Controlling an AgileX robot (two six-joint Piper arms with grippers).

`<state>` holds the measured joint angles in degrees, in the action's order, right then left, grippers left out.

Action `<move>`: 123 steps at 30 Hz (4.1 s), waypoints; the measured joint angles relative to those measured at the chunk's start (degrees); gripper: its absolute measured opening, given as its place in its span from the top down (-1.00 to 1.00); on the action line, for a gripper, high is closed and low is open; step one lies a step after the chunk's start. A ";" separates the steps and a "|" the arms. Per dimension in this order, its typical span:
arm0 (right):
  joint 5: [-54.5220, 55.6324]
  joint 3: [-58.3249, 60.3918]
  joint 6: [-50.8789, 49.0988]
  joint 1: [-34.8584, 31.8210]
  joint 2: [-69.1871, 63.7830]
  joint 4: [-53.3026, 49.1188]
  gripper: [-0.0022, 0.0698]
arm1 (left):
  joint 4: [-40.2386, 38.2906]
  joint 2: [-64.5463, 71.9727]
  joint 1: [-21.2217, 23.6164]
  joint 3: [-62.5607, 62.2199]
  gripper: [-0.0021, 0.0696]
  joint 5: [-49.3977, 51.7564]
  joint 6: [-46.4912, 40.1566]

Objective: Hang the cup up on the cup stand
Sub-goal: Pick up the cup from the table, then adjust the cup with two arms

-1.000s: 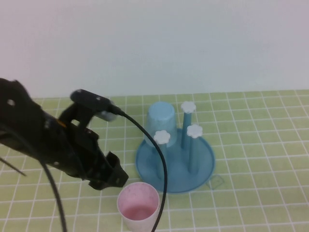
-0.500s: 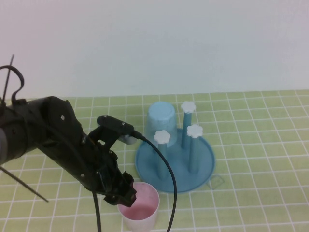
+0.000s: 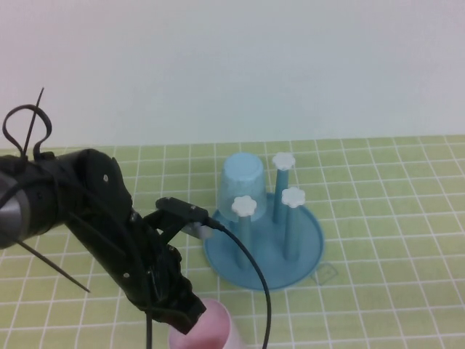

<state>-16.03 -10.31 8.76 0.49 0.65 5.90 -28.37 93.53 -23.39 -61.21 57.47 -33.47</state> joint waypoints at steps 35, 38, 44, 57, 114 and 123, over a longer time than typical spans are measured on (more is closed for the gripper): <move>-47.57 -28.63 49.98 2.25 -16.54 18.51 -0.81 | -31.59 -1.95 -23.56 -19.83 0.94 -8.29 -4.42; -47.02 -28.63 51.92 2.25 -19.58 18.00 -0.93 | -31.78 -1.20 -24.21 -19.83 0.94 -9.09 -4.07; -43.85 -28.98 55.27 2.36 -24.01 17.90 -0.98 | -33.00 0.98 -24.43 -19.83 0.94 -8.56 -4.30; -39.39 -29.20 57.30 6.28 -34.47 17.24 -0.99 | -35.69 1.77 -24.43 -22.64 0.94 -7.72 -5.58; -36.12 -29.20 60.59 6.94 -38.89 19.23 -0.69 | -55.60 5.47 -12.80 -22.64 0.06 12.30 -15.74; -35.41 -29.20 48.43 6.94 -38.89 10.73 -0.69 | -59.63 5.47 -16.58 -22.64 0.06 9.67 -22.24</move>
<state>-51.44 -39.51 57.19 7.43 -38.24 16.63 -88.00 98.99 -39.97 -83.85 67.14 -55.71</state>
